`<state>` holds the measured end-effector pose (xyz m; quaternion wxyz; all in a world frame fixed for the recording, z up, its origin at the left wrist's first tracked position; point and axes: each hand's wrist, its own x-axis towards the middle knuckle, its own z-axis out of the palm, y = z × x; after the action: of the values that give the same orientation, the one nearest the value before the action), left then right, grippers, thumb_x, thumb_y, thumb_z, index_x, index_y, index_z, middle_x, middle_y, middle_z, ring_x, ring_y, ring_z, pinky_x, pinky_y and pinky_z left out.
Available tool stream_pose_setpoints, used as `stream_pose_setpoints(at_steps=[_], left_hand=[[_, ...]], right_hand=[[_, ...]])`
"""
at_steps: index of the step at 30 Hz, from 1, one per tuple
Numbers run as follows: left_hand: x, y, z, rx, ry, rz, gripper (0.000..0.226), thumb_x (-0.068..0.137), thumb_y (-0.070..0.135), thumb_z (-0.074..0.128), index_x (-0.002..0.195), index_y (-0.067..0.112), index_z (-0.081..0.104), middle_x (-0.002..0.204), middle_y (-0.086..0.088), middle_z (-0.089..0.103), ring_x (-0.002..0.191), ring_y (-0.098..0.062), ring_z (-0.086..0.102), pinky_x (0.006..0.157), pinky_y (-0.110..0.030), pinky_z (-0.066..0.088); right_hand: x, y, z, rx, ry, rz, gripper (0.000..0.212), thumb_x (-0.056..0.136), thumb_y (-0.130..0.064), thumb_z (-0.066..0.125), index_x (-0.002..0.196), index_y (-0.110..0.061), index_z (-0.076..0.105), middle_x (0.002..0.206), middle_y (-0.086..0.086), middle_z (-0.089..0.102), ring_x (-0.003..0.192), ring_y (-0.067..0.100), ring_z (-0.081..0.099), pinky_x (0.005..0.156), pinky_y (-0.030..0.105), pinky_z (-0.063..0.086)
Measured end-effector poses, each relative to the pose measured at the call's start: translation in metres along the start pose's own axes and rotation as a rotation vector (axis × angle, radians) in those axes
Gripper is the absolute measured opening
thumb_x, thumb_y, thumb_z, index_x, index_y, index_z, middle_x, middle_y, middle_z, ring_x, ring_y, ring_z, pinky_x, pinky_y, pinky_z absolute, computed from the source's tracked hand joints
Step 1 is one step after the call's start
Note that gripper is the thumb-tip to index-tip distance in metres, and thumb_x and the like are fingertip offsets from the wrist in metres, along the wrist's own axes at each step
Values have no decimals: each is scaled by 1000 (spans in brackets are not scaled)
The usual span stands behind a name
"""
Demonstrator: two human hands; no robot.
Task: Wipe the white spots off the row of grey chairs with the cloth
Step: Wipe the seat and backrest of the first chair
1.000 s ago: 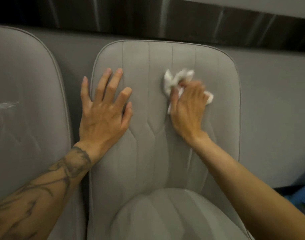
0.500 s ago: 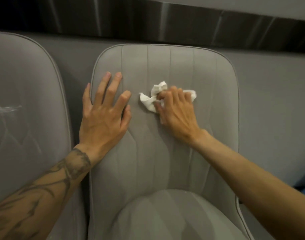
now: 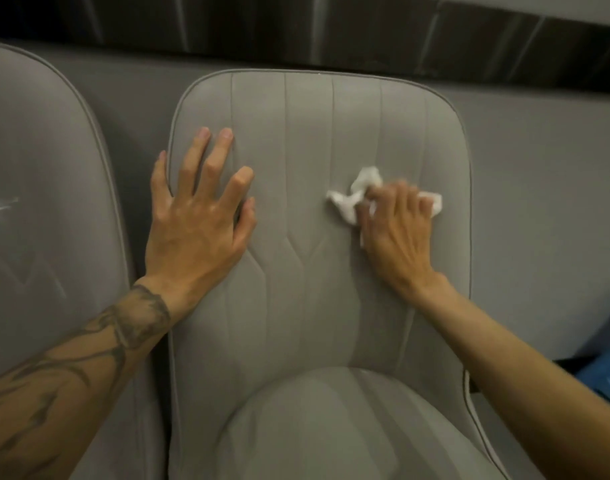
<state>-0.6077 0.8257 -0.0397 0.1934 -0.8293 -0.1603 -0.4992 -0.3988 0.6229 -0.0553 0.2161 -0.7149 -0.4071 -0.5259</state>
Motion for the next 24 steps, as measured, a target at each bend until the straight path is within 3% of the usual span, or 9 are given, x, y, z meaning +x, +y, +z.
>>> stream_pose_setpoints(at_steps=[4,8,10,15,17,21,24], left_hand=[[0,0,0,3,11,1,35,107,35,41,137,18,47,172,-9,23,161,-31,17,121,-68,23],[1,1,-2,-15,-4,-10,34,107,34,43,136,18,47,171,-9,24,161,-31,17,120,-69,23],[1,2,-2,-20,-7,-11,34,107,34,43,136,18,47,171,-9,24,161,-31,17,121,-69,22],[1,2,-2,-19,3,-13,33,106,34,44,135,18,47,172,-8,24,161,-30,17,122,-67,22],[2,2,-3,-19,1,-14,33,105,33,45,135,18,48,172,-8,24,161,-30,18,122,-67,22],[2,4,-4,-22,-3,-20,33,105,32,46,135,18,48,171,-9,26,161,-31,18,122,-67,22],[2,4,-2,-20,10,-12,33,105,33,45,135,18,48,171,-9,27,161,-31,19,122,-67,22]], right_hand=[[-14,-13,10,7,74,235,26,105,-34,42,110,-10,52,106,15,52,95,31,46,84,44,35],[-107,-40,7,54,-155,-71,19,100,-29,49,103,-12,53,102,10,51,94,32,51,80,43,35],[-98,-23,5,54,-203,-181,18,100,-30,47,103,-13,53,97,9,56,90,32,57,79,42,34],[-55,-15,13,38,-18,169,20,104,-33,40,107,-15,48,105,7,45,94,28,44,83,42,33],[-94,-33,16,62,-55,105,22,105,-30,40,109,-11,49,106,12,47,97,33,47,84,45,34],[-173,-45,9,117,-314,-173,13,103,-28,44,105,-16,49,97,8,56,91,33,59,80,43,36],[-145,-33,16,114,-222,-122,13,105,-28,39,106,-18,47,98,7,54,92,31,55,80,43,35]])
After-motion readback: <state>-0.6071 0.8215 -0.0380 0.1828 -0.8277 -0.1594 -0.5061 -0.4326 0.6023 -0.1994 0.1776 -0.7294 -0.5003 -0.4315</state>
